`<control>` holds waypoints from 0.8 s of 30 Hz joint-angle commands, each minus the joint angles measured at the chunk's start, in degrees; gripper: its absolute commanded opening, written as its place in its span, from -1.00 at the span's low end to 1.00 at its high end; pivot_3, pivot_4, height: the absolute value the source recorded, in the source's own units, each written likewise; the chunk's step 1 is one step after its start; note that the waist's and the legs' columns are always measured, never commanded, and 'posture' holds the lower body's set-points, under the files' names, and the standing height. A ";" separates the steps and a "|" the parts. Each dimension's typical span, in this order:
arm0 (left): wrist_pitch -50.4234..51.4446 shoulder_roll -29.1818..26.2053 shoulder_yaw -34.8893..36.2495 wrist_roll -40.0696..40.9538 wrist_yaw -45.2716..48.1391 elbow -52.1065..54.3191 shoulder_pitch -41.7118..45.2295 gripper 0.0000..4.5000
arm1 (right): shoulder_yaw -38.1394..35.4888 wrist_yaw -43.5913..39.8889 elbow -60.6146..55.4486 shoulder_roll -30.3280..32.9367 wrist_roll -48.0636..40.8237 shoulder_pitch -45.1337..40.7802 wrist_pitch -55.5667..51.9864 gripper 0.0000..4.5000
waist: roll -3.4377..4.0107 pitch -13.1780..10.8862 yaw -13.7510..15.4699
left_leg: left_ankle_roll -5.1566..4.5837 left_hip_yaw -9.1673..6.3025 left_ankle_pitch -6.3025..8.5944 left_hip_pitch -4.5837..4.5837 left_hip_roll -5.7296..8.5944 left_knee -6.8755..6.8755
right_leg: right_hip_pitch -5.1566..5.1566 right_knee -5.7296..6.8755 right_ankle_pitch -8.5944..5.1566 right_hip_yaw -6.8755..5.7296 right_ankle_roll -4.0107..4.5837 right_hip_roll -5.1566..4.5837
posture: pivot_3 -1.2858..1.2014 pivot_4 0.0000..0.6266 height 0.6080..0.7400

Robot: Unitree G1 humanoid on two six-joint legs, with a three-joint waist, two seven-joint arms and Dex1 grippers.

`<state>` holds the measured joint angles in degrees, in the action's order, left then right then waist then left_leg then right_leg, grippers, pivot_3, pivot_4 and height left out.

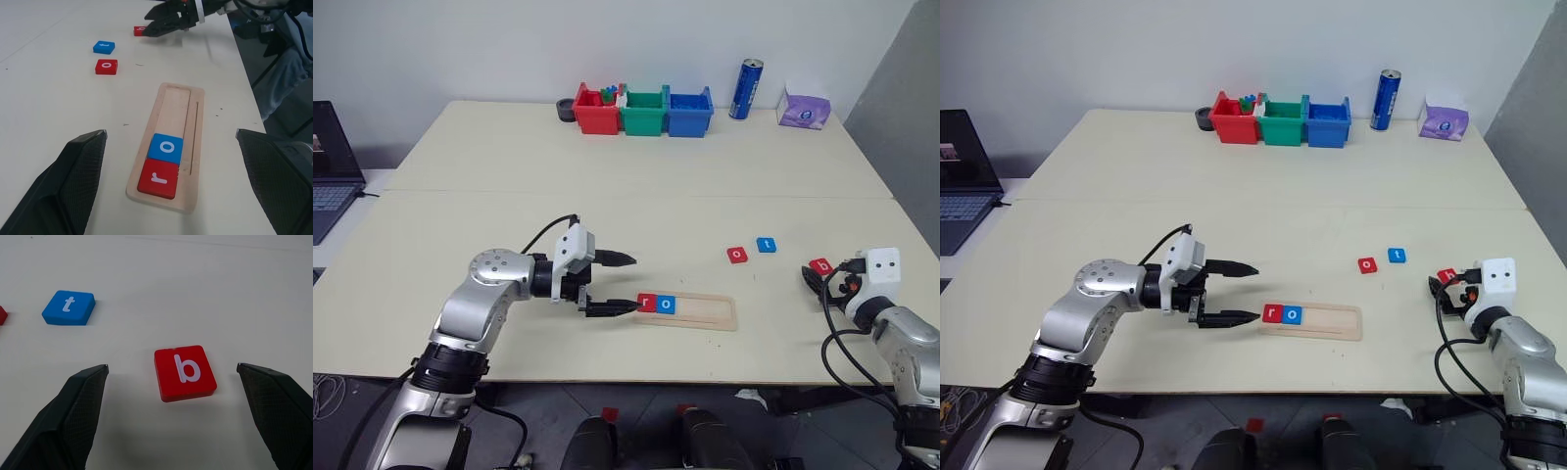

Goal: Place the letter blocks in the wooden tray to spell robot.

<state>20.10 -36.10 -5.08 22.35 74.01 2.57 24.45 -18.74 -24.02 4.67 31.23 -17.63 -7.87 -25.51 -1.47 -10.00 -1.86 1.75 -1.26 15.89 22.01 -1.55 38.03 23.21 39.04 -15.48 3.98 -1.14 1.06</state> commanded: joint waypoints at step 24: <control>-10.45 -4.85 2.34 1.45 3.63 1.86 -7.74 1.00 | 1.00 0.11 -1.63 0.35 1.23 -1.74 -3.69 -0.35 | 0.01 0.00 0.12 | 0.00 -0.04 0.00 0.02 -0.07 0.00 | 0.00 -0.02 0.01 0.04 0.01 -0.02 | 0.03 -0.52 1.00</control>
<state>9.79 -40.48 -4.11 22.55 78.09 2.02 16.50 -17.71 -24.34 7.79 31.63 -15.46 -11.07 -27.38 -1.47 -10.00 -1.74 1.75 -1.32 15.89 22.03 -1.63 38.03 23.21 39.02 -15.48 4.02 -1.14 1.04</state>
